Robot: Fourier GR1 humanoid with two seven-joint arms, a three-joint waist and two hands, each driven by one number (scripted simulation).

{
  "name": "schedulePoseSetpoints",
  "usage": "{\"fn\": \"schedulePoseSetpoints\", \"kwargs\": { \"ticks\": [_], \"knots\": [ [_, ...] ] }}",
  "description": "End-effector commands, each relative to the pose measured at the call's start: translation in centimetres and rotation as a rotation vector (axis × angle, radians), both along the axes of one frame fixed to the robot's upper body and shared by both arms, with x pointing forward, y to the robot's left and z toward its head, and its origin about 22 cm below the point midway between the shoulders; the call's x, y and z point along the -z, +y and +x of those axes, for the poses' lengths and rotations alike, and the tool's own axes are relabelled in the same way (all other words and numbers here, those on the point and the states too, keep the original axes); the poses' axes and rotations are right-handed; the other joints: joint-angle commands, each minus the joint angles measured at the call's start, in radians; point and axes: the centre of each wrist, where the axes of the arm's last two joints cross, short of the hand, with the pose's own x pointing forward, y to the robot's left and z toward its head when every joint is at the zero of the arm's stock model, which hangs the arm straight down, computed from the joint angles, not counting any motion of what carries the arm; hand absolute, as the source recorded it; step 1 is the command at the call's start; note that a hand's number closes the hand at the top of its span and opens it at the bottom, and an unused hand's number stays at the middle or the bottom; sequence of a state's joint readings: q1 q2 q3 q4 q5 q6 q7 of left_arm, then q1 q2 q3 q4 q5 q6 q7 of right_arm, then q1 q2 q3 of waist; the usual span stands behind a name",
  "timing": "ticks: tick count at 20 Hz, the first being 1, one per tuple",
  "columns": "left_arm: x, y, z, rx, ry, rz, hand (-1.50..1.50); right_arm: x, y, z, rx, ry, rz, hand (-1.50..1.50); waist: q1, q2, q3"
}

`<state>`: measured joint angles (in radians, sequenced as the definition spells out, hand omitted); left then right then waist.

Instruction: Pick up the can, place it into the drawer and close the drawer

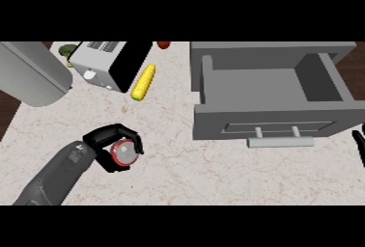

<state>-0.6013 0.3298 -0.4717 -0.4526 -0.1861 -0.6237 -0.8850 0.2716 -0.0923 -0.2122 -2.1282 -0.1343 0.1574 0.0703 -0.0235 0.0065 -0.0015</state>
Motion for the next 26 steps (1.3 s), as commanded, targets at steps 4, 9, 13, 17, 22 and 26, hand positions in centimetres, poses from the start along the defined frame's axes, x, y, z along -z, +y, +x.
{"fn": "schedulePoseSetpoints", "kwargs": {
  "ticks": [4,9,13,17,22,26],
  "knots": [
    [-0.4,0.3,-0.3,0.152,0.137,-0.227,1.5,0.0,0.5,-0.7,-0.011,0.015,0.002,-1.5,0.009,-0.005,0.0],
    [0.7,-0.3,-0.5,-0.228,0.069,-0.301,1.5,0.7,0.8,-0.9,0.025,0.016,0.022,-1.5,0.018,-0.007,0.002],
    [2.0,5.8,-3.0,-0.913,-0.046,-0.313,1.5,0.1,-0.2,-1.3,0.086,0.01,0.004,-1.5,0.096,-0.02,0.001],
    [1.3,1.9,-1.3,-1.101,-0.07,-0.356,1.5,0.4,-0.4,-1.6,0.079,0.015,0.003,-1.5,0.055,-0.022,0.005],
    [-3.7,-2.6,1.4,-1.045,-0.105,-0.344,1.5,-0.7,0.8,-1.4,0.074,-0.013,-0.002,-1.5,0.06,-0.023,0.005],
    [-8.2,-6.3,1.8,-1.022,-0.181,-0.376,1.5,-0.9,0.4,-2.2,0.077,0.006,0.014,-1.5,0.047,-0.021,0.004]
  ]
}}
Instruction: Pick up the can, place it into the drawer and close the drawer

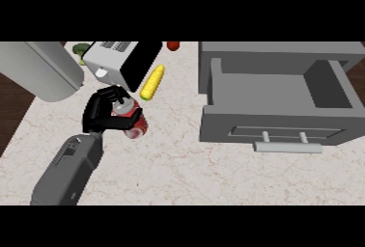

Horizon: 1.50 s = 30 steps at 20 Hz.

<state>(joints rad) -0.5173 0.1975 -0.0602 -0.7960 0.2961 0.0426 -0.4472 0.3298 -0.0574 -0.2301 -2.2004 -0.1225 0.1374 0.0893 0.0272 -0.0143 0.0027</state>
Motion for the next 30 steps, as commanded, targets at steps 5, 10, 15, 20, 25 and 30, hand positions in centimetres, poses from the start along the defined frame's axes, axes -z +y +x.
{"fn": "schedulePoseSetpoints", "kwargs": {
  "ticks": [5,10,15,20,25,30],
  "knots": [
    [-9.0,-5.2,-0.7,0.021,-0.053,0.01,1.5,0.3,-2.4,-1.0,-0.01,-0.005,-0.01,-1.5,-0.017,0.005,-0.001],
    [-13.5,-11.0,0.0,0.063,-0.055,0.039,1.5,-0.1,0.0,0.0,-0.014,-0.019,0.012,-1.5,-0.03,0.012,-0.002],
    [-18.0,-14.0,1.7,0.066,-0.103,0.079,1.5,0.4,-0.4,-0.5,0.002,-0.029,0.0,-1.5,-0.038,0.013,-0.002],
    [-20.7,-18.8,1.7,0.088,-0.114,0.098,1.5,-0.7,-0.3,-0.3,-0.014,-0.024,-0.018,-1.5,-0.043,0.014,-0.002],
    [-24.0,-21.9,2.4,0.08,-0.108,0.104,1.5,-0.7,-0.7,0.5,-0.016,-0.012,-0.01,-1.5,-0.05,0.016,-0.002],
    [-26.5,-23.6,3.8,0.083,-0.105,0.125,1.5,0.1,-1.1,0.2,-0.027,-0.012,-0.018,-1.5,-0.058,0.017,-0.002]
  ]
}}
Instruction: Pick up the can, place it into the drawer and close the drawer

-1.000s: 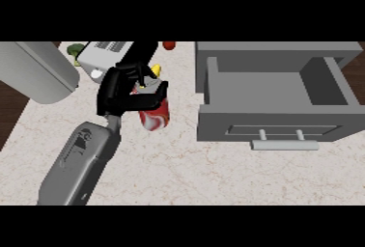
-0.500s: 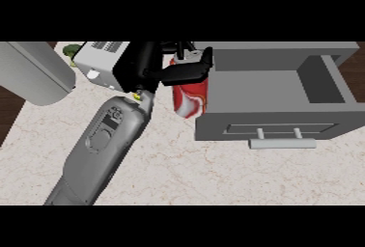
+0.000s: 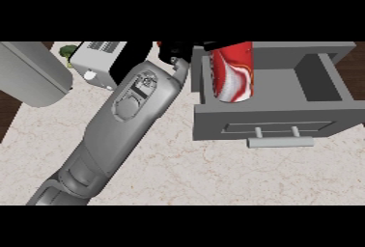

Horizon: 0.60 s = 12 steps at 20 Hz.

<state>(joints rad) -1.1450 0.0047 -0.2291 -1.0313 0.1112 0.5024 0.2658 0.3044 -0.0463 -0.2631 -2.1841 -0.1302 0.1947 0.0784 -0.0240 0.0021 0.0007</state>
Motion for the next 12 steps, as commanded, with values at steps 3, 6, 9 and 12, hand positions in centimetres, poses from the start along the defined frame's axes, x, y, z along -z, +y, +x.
{"fn": "schedulePoseSetpoints", "kwargs": {
  "ticks": [3,6,9,12],
  "knots": [
    [-1.0,-2.0,1.6,-0.034,0.022,0.028,1.5,-1.5,1.1,-0.9,0.0,-0.009,0.0,-1.5,-0.017,0.003,0.0],
    [-2.8,-2.9,1.8,-0.031,0.014,0.023,1.5,-0.4,0.0,0.4,-0.004,0.007,-0.019,-1.5,-0.012,0.003,0.0],
    [-2.6,-3.0,2.9,-0.032,0.028,0.053,1.5,0.8,0.3,0.2,-0.01,0.007,0.006,-1.5,-0.018,0.006,0.001],
    [-2.1,-3.2,3.3,-0.02,0.034,0.075,1.5,-0.3,0.6,0.8,-0.01,0.013,-0.012,-1.5,-0.015,0.006,0.0]
  ]
}}
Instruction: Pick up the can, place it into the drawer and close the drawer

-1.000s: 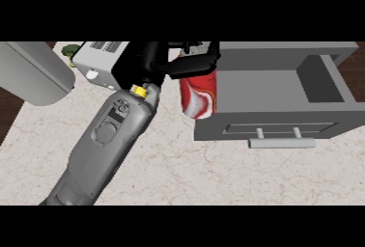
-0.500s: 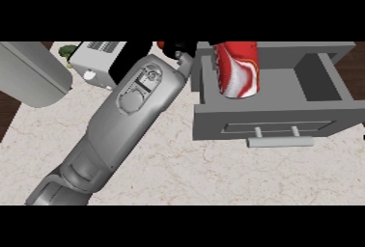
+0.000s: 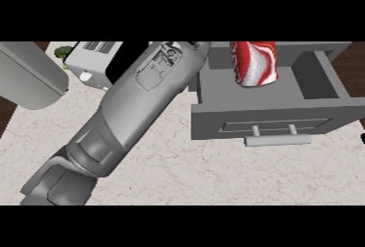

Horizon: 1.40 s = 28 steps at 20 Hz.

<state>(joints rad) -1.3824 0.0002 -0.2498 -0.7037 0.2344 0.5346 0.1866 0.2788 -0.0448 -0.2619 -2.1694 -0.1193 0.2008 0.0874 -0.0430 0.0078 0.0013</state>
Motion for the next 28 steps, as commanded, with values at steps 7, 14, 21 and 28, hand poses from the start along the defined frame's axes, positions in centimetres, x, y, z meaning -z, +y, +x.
{"fn": "schedulePoseSetpoints", "kwargs": {
  "ticks": [7,14,21,28],
  "knots": [
    [1.1,-1.1,0.8,-0.027,0.009,0.056,1.5,-0.6,-0.9,1.2,-0.009,-0.009,-0.011,-1.5,-0.027,0.006,0.001],
    [1.4,-1.5,1.1,-0.06,0.008,0.111,1.5,0.0,0.4,2.1,-0.03,-0.02,0.009,-1.5,-0.041,0.01,0.002],
    [3.6,-1.2,1.2,-0.098,-0.017,0.155,1.5,-1.2,0.2,3.2,-0.035,-0.01,-0.013,-1.5,-0.063,0.015,0.002],
    [4.9,-1.0,1.2,-0.133,-0.043,0.198,1.5,-1.6,1.9,3.7,-0.063,-0.043,-0.034,-1.5,-0.086,0.024,0.002]
  ]
}}
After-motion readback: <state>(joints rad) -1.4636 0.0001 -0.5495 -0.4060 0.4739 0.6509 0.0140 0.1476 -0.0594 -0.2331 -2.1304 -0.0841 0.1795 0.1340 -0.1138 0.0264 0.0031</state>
